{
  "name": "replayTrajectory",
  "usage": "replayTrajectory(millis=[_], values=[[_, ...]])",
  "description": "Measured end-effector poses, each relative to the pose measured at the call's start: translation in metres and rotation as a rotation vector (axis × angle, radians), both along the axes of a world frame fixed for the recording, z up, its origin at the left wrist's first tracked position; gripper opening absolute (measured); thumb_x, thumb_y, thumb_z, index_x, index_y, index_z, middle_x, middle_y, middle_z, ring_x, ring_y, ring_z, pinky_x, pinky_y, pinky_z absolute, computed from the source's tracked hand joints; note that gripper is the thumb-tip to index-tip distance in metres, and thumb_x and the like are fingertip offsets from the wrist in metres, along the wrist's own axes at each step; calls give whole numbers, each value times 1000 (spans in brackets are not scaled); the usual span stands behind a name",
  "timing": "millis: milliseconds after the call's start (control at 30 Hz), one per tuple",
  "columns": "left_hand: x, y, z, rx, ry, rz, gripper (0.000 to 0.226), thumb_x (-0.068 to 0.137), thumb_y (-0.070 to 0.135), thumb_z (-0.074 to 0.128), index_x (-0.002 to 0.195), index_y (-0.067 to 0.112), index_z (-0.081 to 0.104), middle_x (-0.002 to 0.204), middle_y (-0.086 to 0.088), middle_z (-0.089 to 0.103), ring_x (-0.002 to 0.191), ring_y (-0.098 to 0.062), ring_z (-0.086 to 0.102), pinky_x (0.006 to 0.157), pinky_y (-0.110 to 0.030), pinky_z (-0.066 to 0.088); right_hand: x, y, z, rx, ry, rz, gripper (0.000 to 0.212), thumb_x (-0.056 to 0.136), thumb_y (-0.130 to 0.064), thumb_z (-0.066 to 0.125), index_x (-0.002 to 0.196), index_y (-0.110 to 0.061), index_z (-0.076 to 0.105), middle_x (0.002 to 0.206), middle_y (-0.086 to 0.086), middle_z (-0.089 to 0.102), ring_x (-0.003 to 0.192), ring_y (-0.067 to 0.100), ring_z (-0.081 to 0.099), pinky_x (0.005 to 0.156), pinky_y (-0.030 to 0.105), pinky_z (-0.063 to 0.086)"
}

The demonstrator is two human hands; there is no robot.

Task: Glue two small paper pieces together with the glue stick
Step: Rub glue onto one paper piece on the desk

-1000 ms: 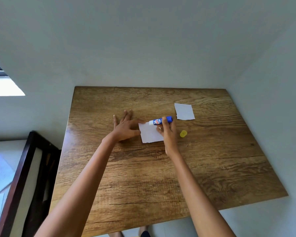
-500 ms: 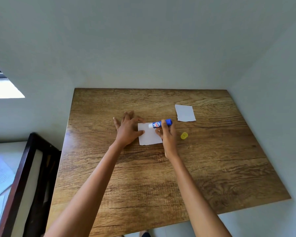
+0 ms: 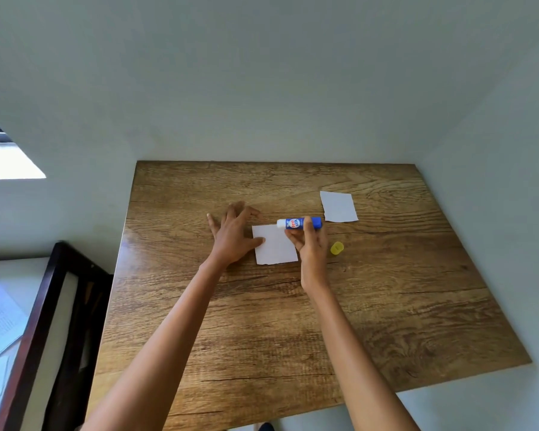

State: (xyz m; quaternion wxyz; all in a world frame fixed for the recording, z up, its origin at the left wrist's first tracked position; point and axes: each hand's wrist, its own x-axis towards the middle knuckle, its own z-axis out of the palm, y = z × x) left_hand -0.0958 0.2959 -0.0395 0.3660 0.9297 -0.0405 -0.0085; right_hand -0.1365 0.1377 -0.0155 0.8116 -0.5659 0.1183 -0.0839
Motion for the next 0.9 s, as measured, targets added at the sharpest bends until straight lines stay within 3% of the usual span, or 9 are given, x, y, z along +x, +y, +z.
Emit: replayTrajectory(millis=[133, 267, 433, 567, 733, 800, 900], values=[[-1, 2, 3, -19, 17, -13, 34, 76, 33, 70, 107, 34, 57, 149, -5, 28, 142, -25, 16, 107, -58, -19, 3, 0, 9, 202, 0, -26, 19, 96, -26, 46, 98, -10, 56, 72, -1, 71, 79, 14, 70, 79, 29, 58], [-3, 2, 5, 23, 24, -36, 7, 80, 38, 65, 87, 37, 66, 151, 0, 29, 145, -22, 7, 105, -58, -21, 5, 3, 9, 267, 79, -37, 22, 96, -26, 47, 102, -5, 53, 69, 2, 70, 78, 18, 71, 79, 33, 59], [-4, 2, 5, 119, 25, -70, 23, 85, 47, 57, 100, 35, 69, 154, 2, 26, 145, -21, 1, 106, -59, -22, 7, 4, 4, 284, 108, -49, 20, 95, -27, 48, 97, -8, 56, 72, 5, 67, 80, 18, 71, 81, 35, 58], [-9, 2, 4, 123, 2, -79, 15, 83, 40, 62, 96, 37, 67, 154, 1, 24, 145, -21, -1, 106, -59, -23, 7, 3, 3, 293, 101, -44, 21, 95, -26, 48, 100, -7, 54, 76, 7, 65, 81, 18, 70, 80, 35, 58], [-14, 0, 9, 1, -16, -32, 20, 79, 35, 68, 98, 33, 63, 154, 0, 24, 146, -18, 0, 108, -58, -20, 3, 4, 4, 346, 96, -34, 24, 96, -25, 47, 99, -2, 54, 70, 7, 64, 82, 21, 68, 76, 34, 59], [-16, -3, 14, -99, -29, -10, 30, 78, 35, 70, 106, 28, 61, 154, 1, 25, 145, -17, 3, 109, -55, -19, 1, 6, 6, 405, 97, -29, 25, 96, -25, 47, 90, -3, 58, 68, 6, 66, 80, 20, 69, 72, 31, 58], [-18, -10, 27, -285, -19, -64, 45, 76, 35, 72, 118, 33, 57, 153, 2, 26, 145, -14, 8, 113, -56, -11, -2, 9, 10, 497, 170, -31, 25, 94, -27, 49, 92, -6, 61, 72, 5, 67, 79, 17, 67, 68, 26, 55]])
